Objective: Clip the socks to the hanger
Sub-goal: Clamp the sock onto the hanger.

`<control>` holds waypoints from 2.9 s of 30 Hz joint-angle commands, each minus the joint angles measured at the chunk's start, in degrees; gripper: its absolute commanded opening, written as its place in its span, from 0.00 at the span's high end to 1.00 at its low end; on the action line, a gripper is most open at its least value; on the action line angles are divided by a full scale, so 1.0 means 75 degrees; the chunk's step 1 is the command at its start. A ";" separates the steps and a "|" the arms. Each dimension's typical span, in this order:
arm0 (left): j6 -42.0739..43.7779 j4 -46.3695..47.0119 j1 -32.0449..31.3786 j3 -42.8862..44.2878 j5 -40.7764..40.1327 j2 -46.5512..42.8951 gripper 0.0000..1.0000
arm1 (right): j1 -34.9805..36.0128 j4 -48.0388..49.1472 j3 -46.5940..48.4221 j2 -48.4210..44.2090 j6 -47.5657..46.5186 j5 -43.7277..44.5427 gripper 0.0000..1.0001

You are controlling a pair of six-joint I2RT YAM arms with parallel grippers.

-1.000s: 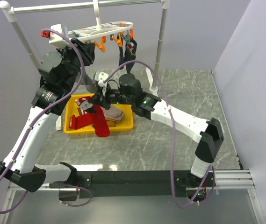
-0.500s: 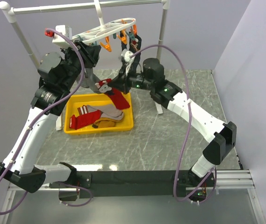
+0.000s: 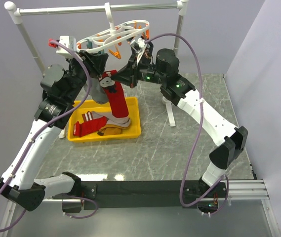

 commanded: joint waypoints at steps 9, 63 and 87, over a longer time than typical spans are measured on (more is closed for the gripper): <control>-0.0069 0.0836 0.0004 -0.0161 0.0578 -0.0279 0.67 | -0.0185 0.0677 0.0879 0.0543 0.1217 -0.0691 1.00; -0.1135 0.0790 0.0063 0.0249 -0.1460 0.0318 0.70 | 0.0881 0.1800 -0.1719 -0.1564 -0.0962 0.3852 1.00; -0.1968 0.0063 -0.1179 0.0858 -0.4425 0.0752 0.72 | 0.2123 0.2457 -0.1908 -0.1284 -0.2626 0.7418 1.00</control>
